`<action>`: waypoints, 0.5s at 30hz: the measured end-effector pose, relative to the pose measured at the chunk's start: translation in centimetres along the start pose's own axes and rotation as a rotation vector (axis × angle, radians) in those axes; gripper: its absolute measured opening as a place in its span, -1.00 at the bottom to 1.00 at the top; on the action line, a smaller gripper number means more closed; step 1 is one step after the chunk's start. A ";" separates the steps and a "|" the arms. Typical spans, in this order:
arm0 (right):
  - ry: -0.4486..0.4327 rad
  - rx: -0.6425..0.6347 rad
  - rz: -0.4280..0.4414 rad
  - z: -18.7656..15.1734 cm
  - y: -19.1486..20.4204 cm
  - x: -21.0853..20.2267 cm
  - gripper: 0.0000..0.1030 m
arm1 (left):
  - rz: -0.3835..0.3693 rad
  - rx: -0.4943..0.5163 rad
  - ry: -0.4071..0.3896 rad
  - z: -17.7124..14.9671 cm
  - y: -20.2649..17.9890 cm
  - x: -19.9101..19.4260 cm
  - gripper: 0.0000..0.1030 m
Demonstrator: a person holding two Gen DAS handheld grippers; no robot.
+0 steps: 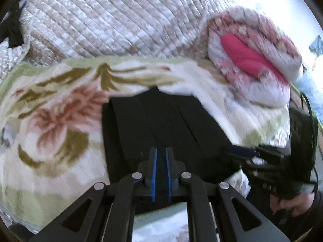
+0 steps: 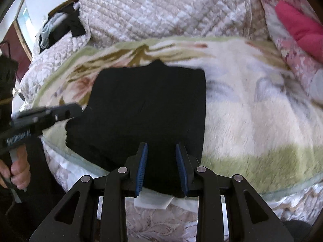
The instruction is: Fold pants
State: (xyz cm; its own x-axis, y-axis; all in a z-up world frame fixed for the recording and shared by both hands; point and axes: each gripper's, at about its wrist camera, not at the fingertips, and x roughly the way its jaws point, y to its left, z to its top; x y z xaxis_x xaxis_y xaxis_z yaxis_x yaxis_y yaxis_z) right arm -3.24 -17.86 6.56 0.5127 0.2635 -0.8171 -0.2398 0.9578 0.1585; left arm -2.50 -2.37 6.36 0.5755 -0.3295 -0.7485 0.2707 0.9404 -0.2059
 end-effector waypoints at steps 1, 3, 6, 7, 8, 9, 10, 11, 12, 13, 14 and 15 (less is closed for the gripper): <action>-0.009 0.026 0.013 -0.1 -0.4 0.0 -0.42 | 0.007 -0.003 0.026 -0.6 0.1 0.6 -0.78; -0.003 0.038 0.021 -0.1 -0.5 0.0 -0.42 | 0.007 -0.014 0.043 -1.5 0.7 1.4 -0.78; 0.003 0.014 0.001 0.0 0.0 0.0 -0.42 | -0.007 -0.024 0.025 -1.6 1.3 1.2 -0.78; 0.008 0.015 -0.005 0.2 0.1 -0.2 -0.42 | -0.008 -0.029 0.026 -1.6 1.4 1.2 -0.78; 0.006 0.022 -0.007 0.4 0.2 -0.5 -0.42 | -0.004 -0.031 0.027 -1.5 1.5 1.2 -0.78; -0.007 0.028 -0.004 0.5 0.2 -1.0 -0.42 | 0.000 -0.031 0.026 -1.4 1.5 1.1 -0.78; -0.022 0.031 0.002 0.5 0.3 -1.4 -0.42 | 0.009 -0.034 0.021 -1.4 1.6 0.8 -0.78; -0.032 0.030 0.003 0.4 0.3 -1.7 -0.42 | 0.015 -0.041 0.014 -1.3 1.8 0.5 -0.78; -0.042 0.027 0.003 0.3 0.3 -1.9 -0.42 | 0.015 -0.052 0.007 -1.2 2.1 0.1 -0.78; -0.039 0.023 0.005 0.2 0.3 -1.8 -0.42 | 0.016 -0.064 0.000 -1.2 2.4 -0.1 -0.78; -0.014 0.023 0.003 0.0 0.3 -1.3 -0.42 | 0.020 -0.072 -0.003 -1.2 2.8 -0.2 -0.78; 0.021 0.027 0.002 -0.1 0.1 -0.5 -0.42 | 0.025 -0.078 0.002 -1.2 3.1 -0.1 -0.78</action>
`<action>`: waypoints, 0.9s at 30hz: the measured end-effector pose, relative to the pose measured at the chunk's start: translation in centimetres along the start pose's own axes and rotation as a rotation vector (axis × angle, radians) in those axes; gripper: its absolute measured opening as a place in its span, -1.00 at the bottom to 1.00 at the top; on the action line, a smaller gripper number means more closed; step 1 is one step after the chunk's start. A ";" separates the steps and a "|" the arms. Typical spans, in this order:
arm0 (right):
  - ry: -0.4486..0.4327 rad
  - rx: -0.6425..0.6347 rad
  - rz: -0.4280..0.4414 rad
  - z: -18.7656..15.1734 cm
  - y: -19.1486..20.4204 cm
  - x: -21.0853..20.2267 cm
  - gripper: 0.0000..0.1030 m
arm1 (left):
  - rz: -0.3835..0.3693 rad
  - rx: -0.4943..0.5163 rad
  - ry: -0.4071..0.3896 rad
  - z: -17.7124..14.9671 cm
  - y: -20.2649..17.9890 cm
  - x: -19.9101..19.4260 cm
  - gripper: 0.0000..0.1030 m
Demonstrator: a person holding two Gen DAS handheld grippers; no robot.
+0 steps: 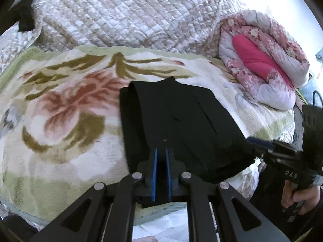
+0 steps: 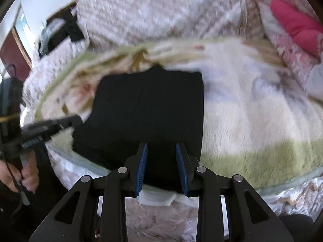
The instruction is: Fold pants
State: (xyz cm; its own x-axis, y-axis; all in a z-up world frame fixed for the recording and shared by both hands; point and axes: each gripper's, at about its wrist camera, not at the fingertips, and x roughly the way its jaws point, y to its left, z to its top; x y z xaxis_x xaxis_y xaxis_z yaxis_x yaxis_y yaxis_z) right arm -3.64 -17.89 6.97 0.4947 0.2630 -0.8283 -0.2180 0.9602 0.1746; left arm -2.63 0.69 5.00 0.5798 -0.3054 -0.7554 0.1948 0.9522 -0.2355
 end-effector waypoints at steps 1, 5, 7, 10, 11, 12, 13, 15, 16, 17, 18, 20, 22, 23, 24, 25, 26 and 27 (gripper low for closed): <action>0.006 0.014 0.006 -0.1 -0.2 0.2 -0.42 | 0.010 -0.009 0.014 -0.1 0.4 0.3 -0.78; -0.017 0.036 0.004 0.6 -0.5 -0.8 -0.42 | 0.014 -0.045 0.032 -0.1 1.3 0.2 -0.77; -0.014 0.058 0.006 0.8 -0.9 -1.0 -0.42 | 0.012 -0.056 0.025 0.1 1.5 -0.1 -0.74; -0.024 0.081 0.017 1.1 -1.4 -1.4 -0.42 | -0.010 -0.078 0.024 0.6 1.5 -0.4 -0.52; -0.027 0.082 0.017 1.2 -1.5 -1.5 -0.42 | -0.016 -0.080 0.020 0.8 1.5 -0.5 -0.46; -0.029 0.082 0.016 1.4 -1.5 -1.6 -0.41 | -0.020 -0.078 0.014 1.0 1.3 -0.6 -0.36; -0.032 0.084 0.017 1.6 -1.5 -1.7 -0.38 | -0.020 -0.072 0.008 1.2 1.1 -0.6 -0.32; -0.039 0.088 0.026 1.8 -1.6 -1.8 -0.16 | -0.020 -0.062 0.004 1.6 0.8 -0.6 -0.29; -0.044 0.091 0.034 2.0 -1.7 -1.9 -0.11 | -0.021 -0.060 0.005 1.8 0.6 -0.5 -0.28; -0.048 0.095 0.040 2.1 -1.7 -1.9 -0.09 | -0.023 -0.061 0.006 1.9 0.5 -0.4 -0.28; -0.052 0.099 0.045 2.3 -1.8 -2.0 -0.08 | -0.026 -0.061 0.007 2.0 0.4 -0.3 -0.27; -0.054 0.104 0.052 2.6 -2.1 -1.9 -0.08 | -0.028 -0.060 0.009 2.2 0.3 -0.1 -0.24; -0.050 0.110 0.057 2.9 -2.3 -1.6 -0.08 | -0.028 -0.058 0.010 2.3 0.2 0.1 -0.20; -0.047 0.113 0.062 3.0 -2.4 -1.4 -0.08 | -0.029 -0.057 0.012 2.4 0.2 0.2 -0.20; -0.044 0.117 0.068 3.1 -2.6 -1.2 -0.08 | -0.029 -0.057 0.014 2.4 0.3 0.3 -0.19; -0.038 0.123 0.073 3.2 -2.8 -0.9 -0.08 | -0.029 -0.058 0.016 2.5 0.4 0.4 -0.18; -0.033 0.129 0.076 3.3 -2.9 -0.7 -0.08 | -0.028 -0.060 0.018 2.5 0.5 0.6 -0.18; -0.031 0.135 0.080 3.2 -3.0 -0.6 -0.08 | -0.028 -0.062 0.020 2.5 0.6 0.8 -0.17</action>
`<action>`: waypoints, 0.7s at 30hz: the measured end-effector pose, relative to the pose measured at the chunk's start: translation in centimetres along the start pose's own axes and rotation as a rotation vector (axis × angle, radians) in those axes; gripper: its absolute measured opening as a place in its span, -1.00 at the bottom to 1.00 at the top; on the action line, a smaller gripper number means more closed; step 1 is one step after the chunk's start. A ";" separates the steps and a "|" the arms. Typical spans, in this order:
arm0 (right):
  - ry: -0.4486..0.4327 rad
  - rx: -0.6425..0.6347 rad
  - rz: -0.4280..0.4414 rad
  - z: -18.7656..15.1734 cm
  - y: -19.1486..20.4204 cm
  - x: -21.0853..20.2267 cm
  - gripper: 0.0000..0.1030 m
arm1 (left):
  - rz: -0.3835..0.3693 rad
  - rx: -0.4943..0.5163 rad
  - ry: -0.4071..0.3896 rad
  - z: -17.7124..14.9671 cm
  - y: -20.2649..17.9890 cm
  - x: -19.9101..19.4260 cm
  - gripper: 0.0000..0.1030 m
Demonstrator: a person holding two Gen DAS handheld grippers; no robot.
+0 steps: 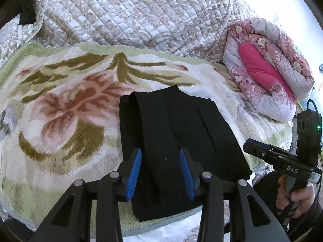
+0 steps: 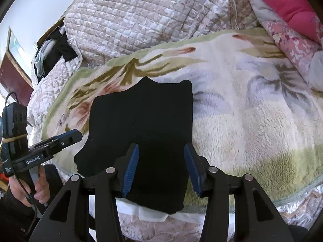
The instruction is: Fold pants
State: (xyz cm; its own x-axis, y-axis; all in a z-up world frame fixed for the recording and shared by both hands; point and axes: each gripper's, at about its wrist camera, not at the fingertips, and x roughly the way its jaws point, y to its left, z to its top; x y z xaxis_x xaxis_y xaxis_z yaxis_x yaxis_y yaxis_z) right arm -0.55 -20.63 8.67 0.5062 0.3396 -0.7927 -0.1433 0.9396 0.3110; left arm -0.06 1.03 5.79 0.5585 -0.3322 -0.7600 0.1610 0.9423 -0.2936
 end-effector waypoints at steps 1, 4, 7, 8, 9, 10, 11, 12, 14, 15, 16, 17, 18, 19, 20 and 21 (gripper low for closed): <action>0.004 0.009 0.005 0.1 -0.2 0.3 -0.08 | -0.002 -0.005 0.002 0.0 0.3 0.2 -0.15; 0.011 0.029 0.011 0.4 -0.9 0.8 -0.08 | -0.002 -0.027 0.012 0.1 1.0 0.9 -0.11; 0.021 0.047 0.018 0.7 -1.4 1.3 -0.08 | -0.004 -0.045 0.021 0.1 1.7 1.4 -0.08; 0.024 0.051 0.018 0.8 -1.5 1.4 -0.08 | -0.007 -0.052 0.024 0.1 1.9 1.6 -0.08; 0.027 0.053 0.020 0.8 -1.6 1.6 -0.08 | -0.009 -0.057 0.026 0.1 2.1 1.7 -0.07; 0.029 0.054 0.020 0.9 -1.7 1.7 -0.08 | -0.012 -0.062 0.027 0.1 2.2 1.8 -0.07; 0.029 0.053 0.021 1.0 -1.7 1.8 -0.08 | -0.015 -0.069 0.027 0.1 2.3 1.8 -0.06; 0.029 0.051 0.022 1.0 -1.7 1.8 -0.08 | -0.021 -0.076 0.028 0.2 2.4 1.8 -0.03; 0.030 0.049 0.021 1.1 -1.7 2.0 -0.08 | -0.041 -0.084 0.023 0.3 2.5 1.8 0.02; 0.033 0.050 0.023 1.1 -1.7 2.1 -0.08 | -0.048 -0.082 0.019 0.4 2.4 1.8 0.06; 0.035 0.051 0.022 1.2 -1.7 2.2 -0.08 | -0.053 -0.079 0.016 0.5 2.4 1.9 0.10; 0.037 0.053 0.023 1.2 -1.8 2.4 -0.08 | -0.056 -0.077 0.015 0.6 2.4 2.0 0.11; 0.041 0.057 0.023 1.1 -1.8 2.5 -0.08 | -0.056 -0.080 0.016 0.6 2.5 2.2 0.12; 0.045 0.063 0.024 1.0 -1.9 2.6 -0.08 | -0.053 -0.085 0.018 0.6 2.7 2.4 0.12; 0.048 0.068 0.028 0.9 -2.0 2.7 -0.08 | -0.045 -0.090 0.023 0.5 3.0 2.6 0.12; 0.052 0.070 0.031 0.8 -2.0 2.8 -0.08 | -0.040 -0.095 0.029 0.4 3.2 2.8 0.12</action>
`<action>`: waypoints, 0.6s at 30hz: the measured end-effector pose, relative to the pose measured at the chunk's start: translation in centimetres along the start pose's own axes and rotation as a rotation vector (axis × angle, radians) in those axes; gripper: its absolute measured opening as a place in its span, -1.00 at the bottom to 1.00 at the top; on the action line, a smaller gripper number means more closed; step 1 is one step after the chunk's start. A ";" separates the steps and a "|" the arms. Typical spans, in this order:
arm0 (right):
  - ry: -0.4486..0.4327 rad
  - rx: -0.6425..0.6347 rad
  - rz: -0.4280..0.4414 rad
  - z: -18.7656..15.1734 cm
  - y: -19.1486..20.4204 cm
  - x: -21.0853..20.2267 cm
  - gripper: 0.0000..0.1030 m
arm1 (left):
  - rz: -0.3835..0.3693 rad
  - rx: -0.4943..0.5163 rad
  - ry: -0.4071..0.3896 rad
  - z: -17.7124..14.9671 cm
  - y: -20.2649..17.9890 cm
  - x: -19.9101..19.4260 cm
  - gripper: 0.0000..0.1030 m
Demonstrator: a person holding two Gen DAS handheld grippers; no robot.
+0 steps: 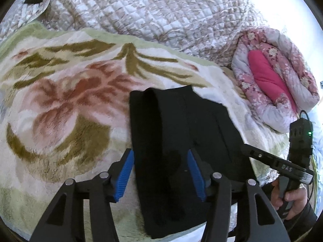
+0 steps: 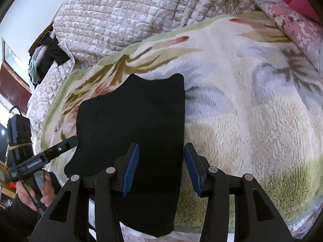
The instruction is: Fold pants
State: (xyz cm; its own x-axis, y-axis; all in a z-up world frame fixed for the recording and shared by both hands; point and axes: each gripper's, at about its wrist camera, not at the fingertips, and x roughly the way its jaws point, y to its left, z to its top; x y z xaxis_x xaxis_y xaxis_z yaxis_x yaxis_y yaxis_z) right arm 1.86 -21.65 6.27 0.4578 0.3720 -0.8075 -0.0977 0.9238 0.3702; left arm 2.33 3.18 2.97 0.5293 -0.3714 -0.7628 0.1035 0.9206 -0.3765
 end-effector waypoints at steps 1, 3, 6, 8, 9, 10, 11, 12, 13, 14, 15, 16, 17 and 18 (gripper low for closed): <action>0.002 0.001 0.001 -0.1 0.0 0.0 -0.08 | 0.000 -0.009 0.008 -0.2 0.3 0.1 0.12; 0.002 0.001 0.002 -0.2 0.0 0.0 -0.08 | -0.003 -0.026 0.024 -0.6 0.8 0.3 0.13; 0.002 -0.003 0.003 -0.3 0.1 0.0 -0.08 | -0.010 -0.033 0.024 -0.9 1.0 0.1 0.15; 0.005 0.001 0.004 -0.1 0.1 0.2 -0.08 | -0.012 -0.024 0.026 -0.8 0.7 0.3 0.15; 0.005 0.005 0.007 -0.1 0.0 0.2 -0.08 | -0.014 -0.021 0.030 -0.8 0.6 0.4 0.16; 0.005 0.009 0.010 0.0 0.0 0.2 -0.08 | -0.020 -0.021 0.036 -0.7 0.5 0.7 0.19; 0.005 0.010 0.013 -0.1 0.0 0.2 -0.08 | -0.025 -0.023 0.039 -0.6 0.5 0.9 0.21; 0.006 0.011 0.018 -0.2 0.0 0.2 -0.08 | -0.027 -0.024 0.038 -0.6 0.5 1.1 0.23; 0.008 0.015 0.023 -0.3 -0.1 0.2 -0.08 | -0.027 -0.022 0.039 -0.5 0.5 1.1 0.26; 0.008 0.018 0.027 -0.3 -0.1 0.2 -0.08 | -0.028 -0.019 0.038 -0.5 0.4 1.2 0.27; 0.008 0.022 0.033 -0.4 -0.2 0.2 -0.08 | -0.027 -0.013 0.038 -0.5 0.3 1.4 0.30; 0.010 0.026 0.037 -0.4 -0.3 0.3 -0.08 | -0.027 -0.008 0.036 -0.5 0.1 1.5 0.33; 0.013 0.030 0.041 -0.3 -0.4 0.5 -0.07 | -0.027 -0.002 0.035 -0.4 -0.1 1.7 0.35; 0.014 0.032 0.045 -0.1 -0.4 0.6 -0.07 | -0.027 0.004 0.034 -0.2 -0.2 1.9 0.37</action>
State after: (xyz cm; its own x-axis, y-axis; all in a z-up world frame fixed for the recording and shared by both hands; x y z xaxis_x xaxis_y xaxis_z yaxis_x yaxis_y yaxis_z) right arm 2.10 -21.80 5.59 0.4409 0.4147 -0.7960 -0.0893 0.9027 0.4209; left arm 3.12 2.22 1.47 0.4976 -0.4003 -0.7695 0.1212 0.9105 -0.3953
